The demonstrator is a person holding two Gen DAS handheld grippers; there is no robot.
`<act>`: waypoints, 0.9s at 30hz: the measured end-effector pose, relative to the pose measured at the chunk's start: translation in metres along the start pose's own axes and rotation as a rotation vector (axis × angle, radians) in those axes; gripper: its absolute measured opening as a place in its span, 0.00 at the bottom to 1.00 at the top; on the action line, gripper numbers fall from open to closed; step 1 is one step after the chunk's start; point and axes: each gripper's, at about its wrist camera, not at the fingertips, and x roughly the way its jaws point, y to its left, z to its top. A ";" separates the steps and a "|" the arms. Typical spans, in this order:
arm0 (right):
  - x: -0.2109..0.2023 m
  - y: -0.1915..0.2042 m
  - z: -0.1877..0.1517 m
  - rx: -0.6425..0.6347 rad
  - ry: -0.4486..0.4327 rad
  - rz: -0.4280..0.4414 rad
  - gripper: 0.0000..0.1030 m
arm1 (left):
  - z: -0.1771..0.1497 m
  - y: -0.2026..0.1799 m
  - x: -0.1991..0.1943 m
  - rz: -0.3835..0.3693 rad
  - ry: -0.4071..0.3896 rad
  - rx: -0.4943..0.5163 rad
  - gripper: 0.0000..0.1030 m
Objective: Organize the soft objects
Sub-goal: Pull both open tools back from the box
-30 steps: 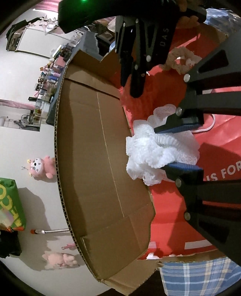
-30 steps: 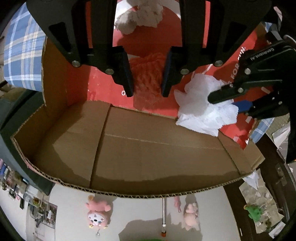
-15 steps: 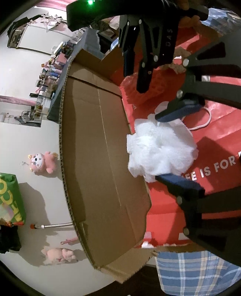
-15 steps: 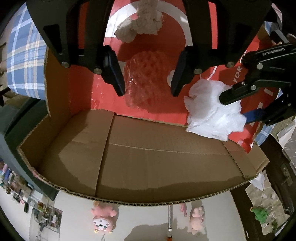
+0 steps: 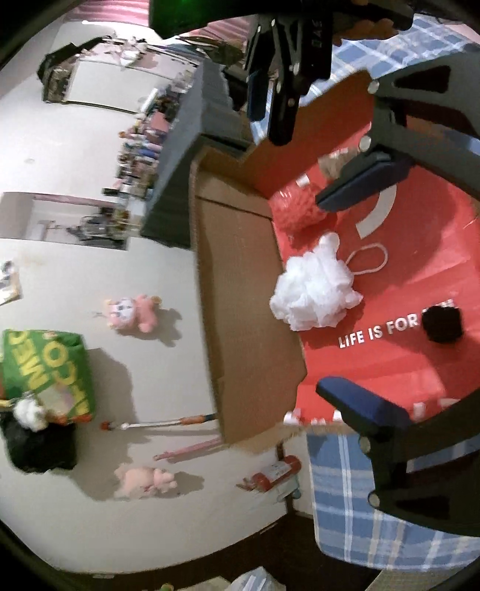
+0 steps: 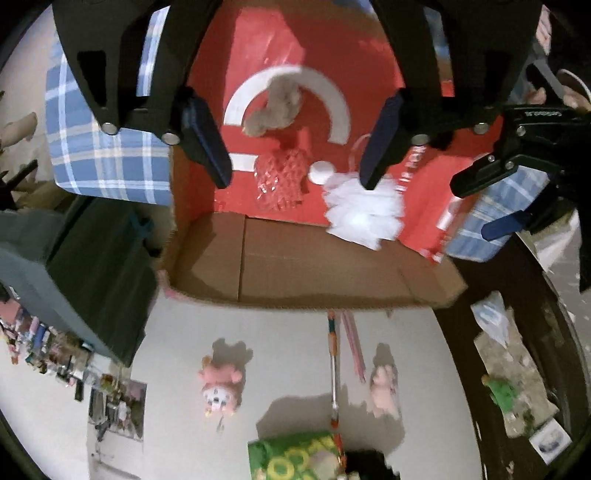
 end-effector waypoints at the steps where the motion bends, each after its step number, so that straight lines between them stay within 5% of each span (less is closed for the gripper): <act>1: -0.015 0.001 -0.003 0.006 -0.021 0.006 0.72 | -0.001 -0.002 -0.013 -0.001 -0.021 -0.004 0.93; 13: -0.165 0.033 -0.065 -0.037 -0.236 0.021 0.77 | -0.039 -0.027 -0.164 -0.026 -0.215 -0.021 1.00; 19: -0.214 0.047 -0.110 -0.053 -0.306 0.032 0.80 | -0.069 -0.034 -0.208 -0.008 -0.256 -0.032 1.00; 21: -0.224 0.053 -0.125 -0.065 -0.324 0.026 0.89 | -0.080 -0.036 -0.220 -0.017 -0.272 -0.037 1.00; 27: -0.249 0.063 -0.171 -0.064 -0.382 0.043 0.89 | -0.116 -0.039 -0.243 -0.033 -0.291 -0.076 1.00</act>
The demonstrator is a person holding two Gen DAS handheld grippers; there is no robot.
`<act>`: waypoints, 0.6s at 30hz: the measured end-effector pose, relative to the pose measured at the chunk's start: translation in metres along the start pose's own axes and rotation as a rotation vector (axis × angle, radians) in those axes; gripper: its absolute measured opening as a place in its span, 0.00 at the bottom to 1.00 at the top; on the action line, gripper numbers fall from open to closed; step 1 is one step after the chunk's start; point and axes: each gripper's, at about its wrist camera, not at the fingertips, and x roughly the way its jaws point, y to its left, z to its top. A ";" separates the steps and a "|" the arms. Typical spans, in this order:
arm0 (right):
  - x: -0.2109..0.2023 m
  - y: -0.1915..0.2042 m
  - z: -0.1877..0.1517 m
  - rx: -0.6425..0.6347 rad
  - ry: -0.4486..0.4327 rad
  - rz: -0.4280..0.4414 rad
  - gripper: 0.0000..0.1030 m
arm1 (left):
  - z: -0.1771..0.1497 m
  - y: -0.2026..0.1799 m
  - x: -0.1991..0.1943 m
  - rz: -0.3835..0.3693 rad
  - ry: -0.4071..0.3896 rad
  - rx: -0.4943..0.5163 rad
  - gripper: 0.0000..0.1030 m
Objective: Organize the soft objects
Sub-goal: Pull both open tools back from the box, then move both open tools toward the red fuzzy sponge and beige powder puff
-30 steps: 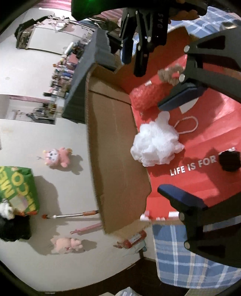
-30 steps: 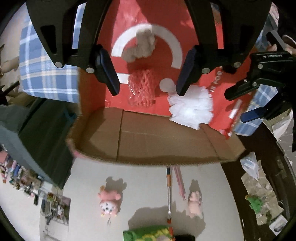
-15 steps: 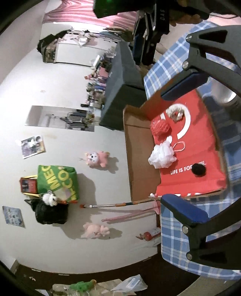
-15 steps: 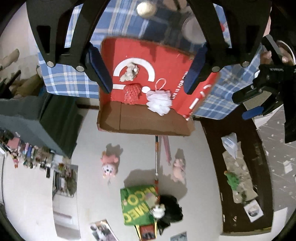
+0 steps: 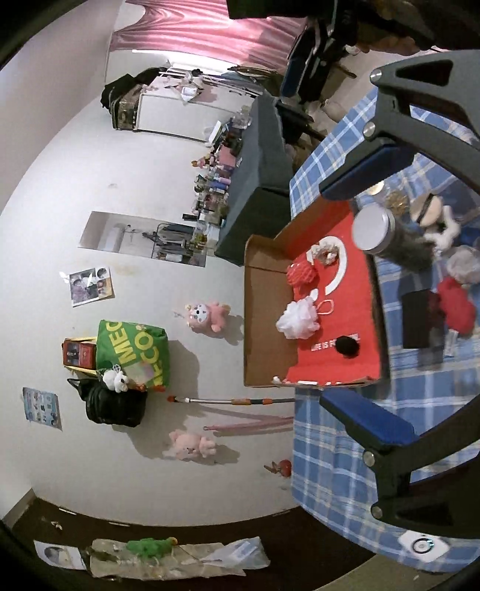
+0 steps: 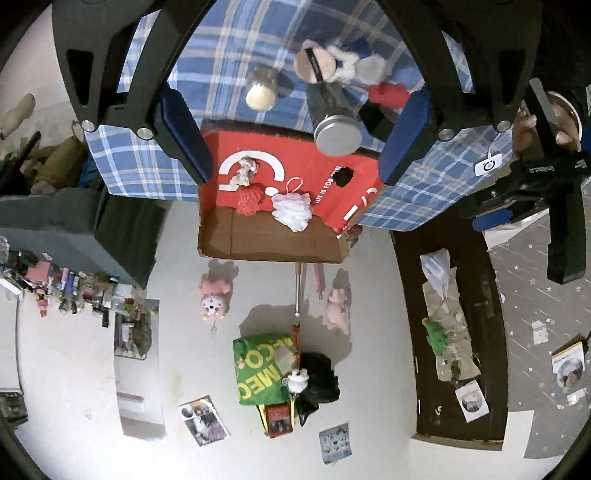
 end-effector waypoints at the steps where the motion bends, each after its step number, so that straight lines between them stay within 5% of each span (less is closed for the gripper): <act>1: -0.006 0.002 -0.007 0.000 -0.011 -0.002 0.89 | -0.006 -0.002 -0.004 0.004 -0.006 -0.002 1.00; 18: -0.011 0.033 -0.107 -0.006 -0.034 -0.111 0.89 | -0.098 -0.027 -0.016 0.119 -0.076 0.055 1.00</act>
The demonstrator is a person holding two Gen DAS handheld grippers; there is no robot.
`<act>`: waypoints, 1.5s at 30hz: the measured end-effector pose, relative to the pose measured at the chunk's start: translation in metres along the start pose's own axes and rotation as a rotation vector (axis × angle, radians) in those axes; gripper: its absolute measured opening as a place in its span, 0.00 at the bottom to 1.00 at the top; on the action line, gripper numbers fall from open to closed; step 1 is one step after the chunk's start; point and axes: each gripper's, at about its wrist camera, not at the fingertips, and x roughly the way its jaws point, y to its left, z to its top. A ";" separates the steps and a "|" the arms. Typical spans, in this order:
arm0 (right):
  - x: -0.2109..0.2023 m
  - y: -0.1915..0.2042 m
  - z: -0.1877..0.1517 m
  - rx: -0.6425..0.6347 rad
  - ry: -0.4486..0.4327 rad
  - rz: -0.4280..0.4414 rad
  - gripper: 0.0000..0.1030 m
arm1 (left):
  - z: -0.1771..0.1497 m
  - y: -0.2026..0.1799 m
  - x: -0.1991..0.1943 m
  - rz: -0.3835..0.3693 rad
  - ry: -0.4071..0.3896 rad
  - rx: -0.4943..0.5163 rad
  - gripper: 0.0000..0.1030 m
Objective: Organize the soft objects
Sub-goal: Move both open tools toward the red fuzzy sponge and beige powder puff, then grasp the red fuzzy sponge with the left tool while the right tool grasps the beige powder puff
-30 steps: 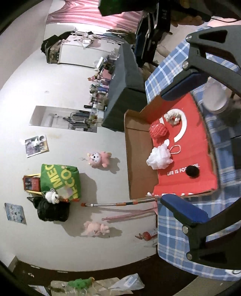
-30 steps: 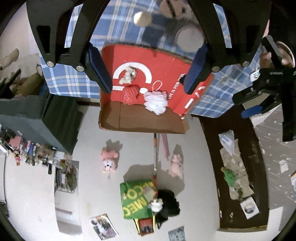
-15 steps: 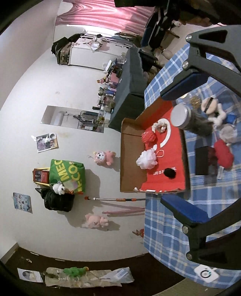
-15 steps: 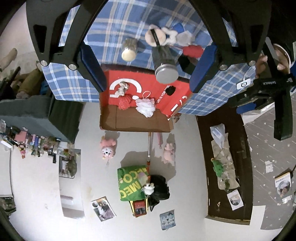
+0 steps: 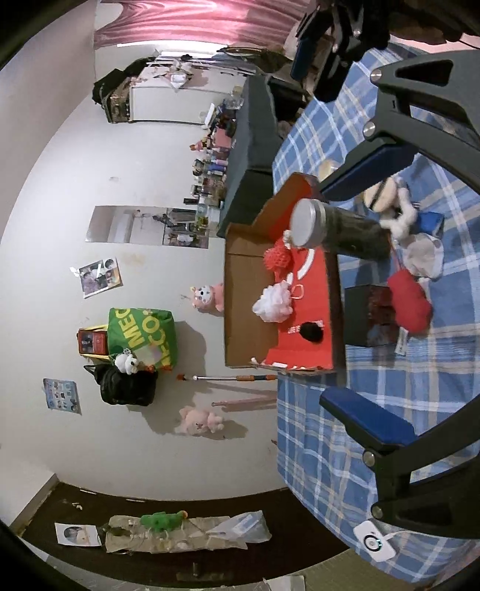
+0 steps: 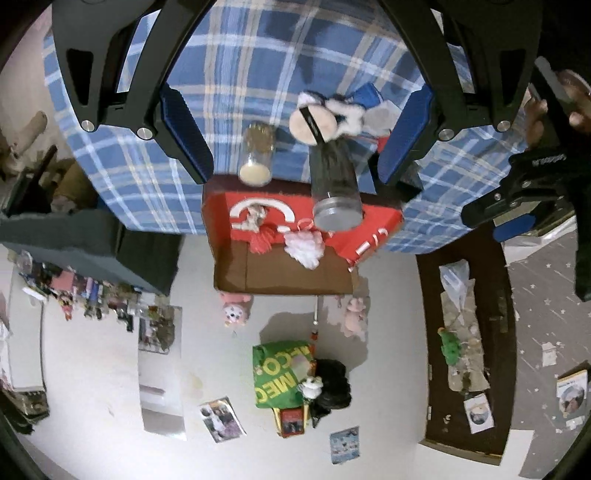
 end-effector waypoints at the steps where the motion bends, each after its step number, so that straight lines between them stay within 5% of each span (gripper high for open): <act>1: 0.004 0.000 -0.007 0.010 0.005 -0.009 0.89 | -0.005 -0.001 0.000 0.003 0.003 0.005 1.00; 20: 0.057 0.001 -0.073 0.080 0.139 -0.051 0.89 | -0.077 -0.005 0.044 0.022 0.194 -0.014 1.00; 45: 0.118 0.001 -0.065 0.048 0.282 0.016 0.88 | -0.070 0.018 0.109 -0.019 0.387 -0.013 0.96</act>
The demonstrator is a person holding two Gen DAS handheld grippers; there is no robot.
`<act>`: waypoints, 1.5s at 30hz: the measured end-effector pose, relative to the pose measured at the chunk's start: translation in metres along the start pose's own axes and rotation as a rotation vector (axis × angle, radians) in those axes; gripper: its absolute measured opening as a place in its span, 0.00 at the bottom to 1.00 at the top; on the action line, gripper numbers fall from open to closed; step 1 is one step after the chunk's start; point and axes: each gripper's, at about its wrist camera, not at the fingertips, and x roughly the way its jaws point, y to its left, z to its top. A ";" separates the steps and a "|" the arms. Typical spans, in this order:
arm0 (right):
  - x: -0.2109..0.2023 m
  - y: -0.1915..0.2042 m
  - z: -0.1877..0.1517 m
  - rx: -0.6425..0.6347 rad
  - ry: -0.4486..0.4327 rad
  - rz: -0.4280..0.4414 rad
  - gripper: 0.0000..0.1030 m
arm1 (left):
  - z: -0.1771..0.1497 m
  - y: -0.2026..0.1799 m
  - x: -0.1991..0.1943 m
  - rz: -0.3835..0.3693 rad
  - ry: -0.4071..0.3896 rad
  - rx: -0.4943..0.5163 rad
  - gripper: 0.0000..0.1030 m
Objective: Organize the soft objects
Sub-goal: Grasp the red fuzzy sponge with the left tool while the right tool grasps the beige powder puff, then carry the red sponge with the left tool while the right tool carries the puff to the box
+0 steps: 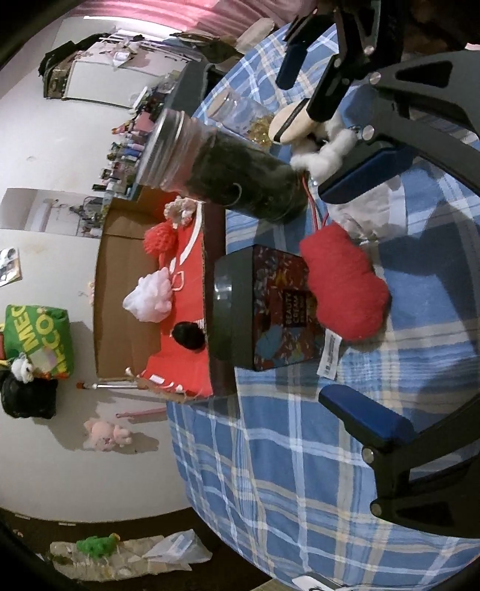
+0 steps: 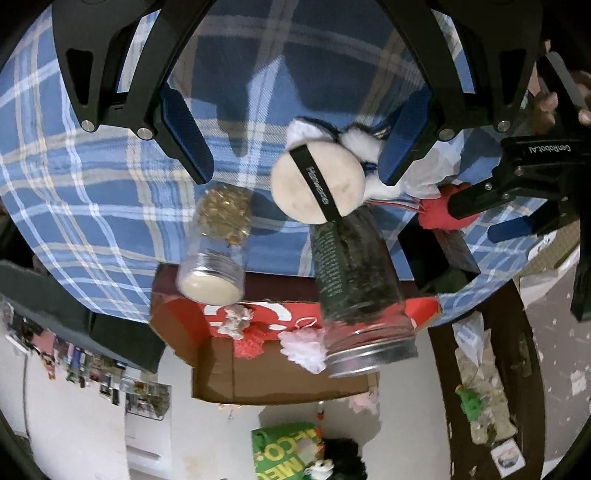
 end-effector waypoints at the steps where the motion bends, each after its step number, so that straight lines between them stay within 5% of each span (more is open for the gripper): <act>1: 0.003 0.002 0.002 -0.011 0.005 0.000 0.88 | 0.001 0.000 0.003 0.000 0.008 0.006 0.95; 4: 0.009 0.007 0.004 -0.037 0.017 -0.005 0.77 | 0.001 0.000 0.012 -0.006 0.038 0.018 0.88; 7: 0.015 0.008 0.005 -0.049 0.038 0.007 0.48 | 0.000 0.000 0.019 -0.041 0.066 0.015 0.74; 9: 0.018 0.007 0.004 -0.044 0.055 0.029 0.45 | 0.000 0.000 0.019 -0.081 0.068 0.012 0.63; 14: 0.009 0.006 0.003 -0.034 0.020 0.073 0.33 | -0.002 0.001 0.013 -0.095 0.056 0.009 0.54; 20: -0.002 0.006 0.006 -0.051 -0.011 0.087 0.25 | 0.001 -0.001 0.004 -0.108 0.043 0.012 0.47; 45: -0.016 -0.011 0.008 -0.008 -0.018 0.098 0.25 | -0.001 0.021 -0.013 -0.104 0.048 -0.026 0.46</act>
